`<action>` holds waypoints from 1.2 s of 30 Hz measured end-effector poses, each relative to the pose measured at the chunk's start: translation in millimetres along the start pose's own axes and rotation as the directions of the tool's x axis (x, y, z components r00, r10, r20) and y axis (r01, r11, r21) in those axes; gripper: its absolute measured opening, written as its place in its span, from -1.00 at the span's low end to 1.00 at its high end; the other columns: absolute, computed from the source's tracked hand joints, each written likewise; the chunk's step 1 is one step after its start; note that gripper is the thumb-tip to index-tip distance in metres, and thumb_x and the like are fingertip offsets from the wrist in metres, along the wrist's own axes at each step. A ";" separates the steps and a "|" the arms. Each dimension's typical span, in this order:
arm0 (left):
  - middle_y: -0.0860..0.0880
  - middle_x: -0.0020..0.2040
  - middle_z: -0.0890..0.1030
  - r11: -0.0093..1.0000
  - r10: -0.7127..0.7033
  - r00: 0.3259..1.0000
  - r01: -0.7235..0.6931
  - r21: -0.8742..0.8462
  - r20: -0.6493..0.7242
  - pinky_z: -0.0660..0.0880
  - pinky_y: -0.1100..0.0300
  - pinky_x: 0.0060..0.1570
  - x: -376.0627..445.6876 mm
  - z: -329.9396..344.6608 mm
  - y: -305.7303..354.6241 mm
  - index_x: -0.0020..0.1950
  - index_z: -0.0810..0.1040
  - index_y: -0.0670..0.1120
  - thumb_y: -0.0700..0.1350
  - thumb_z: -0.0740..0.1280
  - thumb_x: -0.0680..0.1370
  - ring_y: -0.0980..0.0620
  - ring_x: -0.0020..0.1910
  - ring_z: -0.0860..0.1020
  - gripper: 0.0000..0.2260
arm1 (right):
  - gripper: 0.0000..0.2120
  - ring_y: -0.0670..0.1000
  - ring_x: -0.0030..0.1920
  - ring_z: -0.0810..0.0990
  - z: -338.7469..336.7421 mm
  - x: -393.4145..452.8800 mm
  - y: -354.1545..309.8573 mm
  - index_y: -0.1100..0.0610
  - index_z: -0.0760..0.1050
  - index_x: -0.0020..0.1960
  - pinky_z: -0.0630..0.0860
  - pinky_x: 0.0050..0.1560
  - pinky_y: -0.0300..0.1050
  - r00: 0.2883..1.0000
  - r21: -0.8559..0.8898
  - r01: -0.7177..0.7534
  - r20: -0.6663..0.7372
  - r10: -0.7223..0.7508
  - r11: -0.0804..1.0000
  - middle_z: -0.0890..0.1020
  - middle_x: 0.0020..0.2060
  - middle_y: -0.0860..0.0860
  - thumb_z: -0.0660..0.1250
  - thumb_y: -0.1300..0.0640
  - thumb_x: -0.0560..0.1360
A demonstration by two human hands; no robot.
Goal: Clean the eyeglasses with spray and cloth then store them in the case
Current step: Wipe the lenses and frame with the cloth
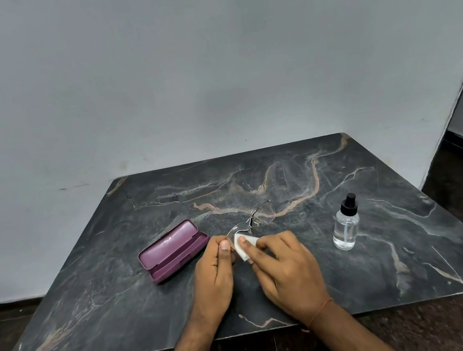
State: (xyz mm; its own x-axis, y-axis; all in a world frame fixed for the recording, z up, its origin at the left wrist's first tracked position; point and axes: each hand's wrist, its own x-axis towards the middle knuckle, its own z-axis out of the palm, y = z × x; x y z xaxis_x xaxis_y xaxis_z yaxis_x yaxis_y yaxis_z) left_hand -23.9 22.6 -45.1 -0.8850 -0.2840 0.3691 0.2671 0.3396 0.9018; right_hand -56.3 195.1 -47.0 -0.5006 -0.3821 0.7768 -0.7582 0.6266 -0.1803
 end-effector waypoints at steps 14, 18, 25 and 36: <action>0.14 -0.31 0.44 0.996 -0.049 0.998 0.046 -0.081 -0.038 0.35 0.12 -0.28 3.5 1.3 -3.6 -0.05 0.53 0.09 0.22 0.15 0.71 0.11 -0.32 0.37 -0.70 | -0.63 -0.02 -0.09 0.57 2.4 0.6 5.1 0.01 0.63 0.42 0.54 -0.05 -0.20 0.980 0.178 -0.171 -0.074 0.186 0.969 0.65 -0.03 -0.10 0.44 0.19 0.63; 0.17 -0.31 0.45 0.996 -0.050 0.998 0.047 -0.077 -0.038 0.35 0.16 -0.28 4.4 1.0 -6.5 -0.06 0.52 0.11 0.23 0.14 0.71 0.15 -0.33 0.38 -0.70 | -0.80 -0.12 -0.17 0.59 1.5 4.4 4.0 -0.06 0.71 0.21 0.50 -0.11 -0.27 0.914 0.354 -0.399 0.074 0.400 0.846 0.62 -0.14 -0.16 0.40 0.14 0.66; 0.18 -0.31 0.47 1.000 -0.019 0.999 0.018 0.022 0.041 0.34 0.12 -0.28 2.4 2.2 -7.8 -0.03 0.51 0.08 0.24 0.10 0.72 0.17 -0.36 0.41 -0.66 | -0.81 -0.03 -0.26 0.63 -7.0 22.0 -7.2 0.14 0.73 0.11 0.55 -0.39 -0.17 0.464 0.681 -0.683 0.683 0.563 -0.264 0.73 -0.13 0.11 0.35 0.12 0.68; 0.10 -0.30 0.50 0.999 0.008 0.993 -0.012 0.039 0.117 0.36 0.09 -0.30 -1.0 2.5 -5.9 -0.02 0.51 0.03 0.23 0.12 0.74 0.15 -0.36 0.40 -0.64 | -0.71 -0.03 -0.07 0.69 -14.9 21.3 0.5 0.16 0.74 0.18 0.57 -0.12 -0.17 0.532 0.638 -0.699 0.766 0.361 -0.323 0.75 0.02 0.14 0.47 0.07 0.51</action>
State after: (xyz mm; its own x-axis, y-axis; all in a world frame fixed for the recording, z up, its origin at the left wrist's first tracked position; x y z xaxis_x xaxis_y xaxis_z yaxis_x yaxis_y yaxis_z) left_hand -25.6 23.2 -51.4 -0.9214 -0.1746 0.3471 0.2629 0.3774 0.8879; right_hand -61.1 197.4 -21.5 -0.8602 -0.4969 -0.1143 0.3285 -0.3686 -0.8696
